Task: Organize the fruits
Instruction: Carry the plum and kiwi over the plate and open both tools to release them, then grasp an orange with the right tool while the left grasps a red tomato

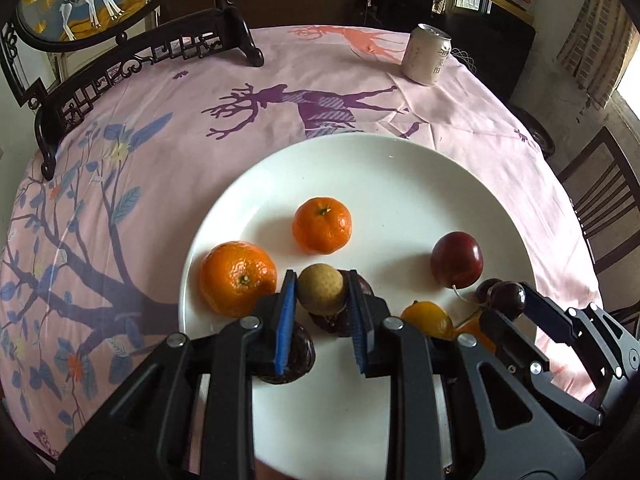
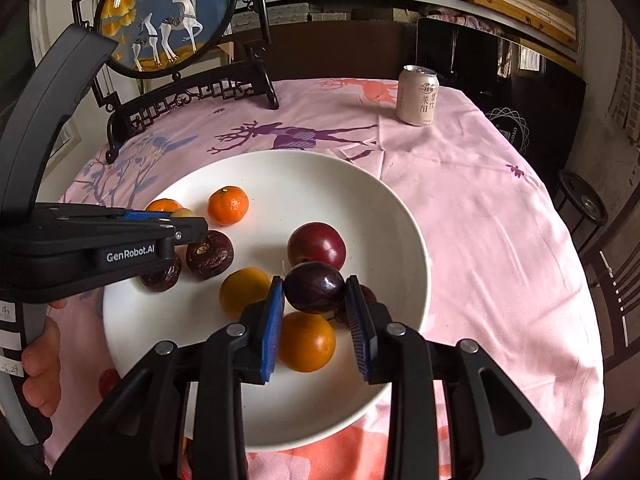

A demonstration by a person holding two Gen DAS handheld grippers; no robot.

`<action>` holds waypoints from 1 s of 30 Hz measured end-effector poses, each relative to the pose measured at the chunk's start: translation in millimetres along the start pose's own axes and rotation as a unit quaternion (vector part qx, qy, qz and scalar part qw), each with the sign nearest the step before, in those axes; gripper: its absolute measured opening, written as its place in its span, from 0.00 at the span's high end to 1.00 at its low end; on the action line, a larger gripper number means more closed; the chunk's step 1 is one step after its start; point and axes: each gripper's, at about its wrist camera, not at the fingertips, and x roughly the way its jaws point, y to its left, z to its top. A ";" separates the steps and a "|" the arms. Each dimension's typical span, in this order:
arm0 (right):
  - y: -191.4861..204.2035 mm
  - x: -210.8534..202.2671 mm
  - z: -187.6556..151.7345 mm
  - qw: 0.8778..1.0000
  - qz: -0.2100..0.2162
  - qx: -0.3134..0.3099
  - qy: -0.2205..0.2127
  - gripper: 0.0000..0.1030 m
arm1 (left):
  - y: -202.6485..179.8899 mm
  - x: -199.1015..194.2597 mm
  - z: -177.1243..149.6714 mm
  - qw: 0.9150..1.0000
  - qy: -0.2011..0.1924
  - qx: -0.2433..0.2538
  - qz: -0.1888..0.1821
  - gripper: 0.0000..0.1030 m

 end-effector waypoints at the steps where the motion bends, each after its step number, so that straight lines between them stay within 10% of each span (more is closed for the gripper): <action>1: 0.4 1.5 0.4 1.000 -0.001 -0.002 -0.001 0.70 | 0.2 2.2 1.7 1.000 0.001 -0.002 -0.001 0.76; 12: 6.8 -28.6 -7.2 1.000 -0.013 -0.018 -0.013 0.45 | 11.7 -26.7 -5.0 1.000 -0.020 -0.013 -0.009 0.50; 21: 21.4 -101.8 -85.7 0.999 0.029 -0.001 -0.022 0.45 | 21.6 -115.6 -112.7 0.996 -0.090 -0.006 -0.019 0.35; 30: 43.9 -131.8 -115.4 0.999 0.021 -0.018 -0.034 0.45 | 32.1 -124.0 -197.7 0.996 -0.086 -0.012 -0.002 0.21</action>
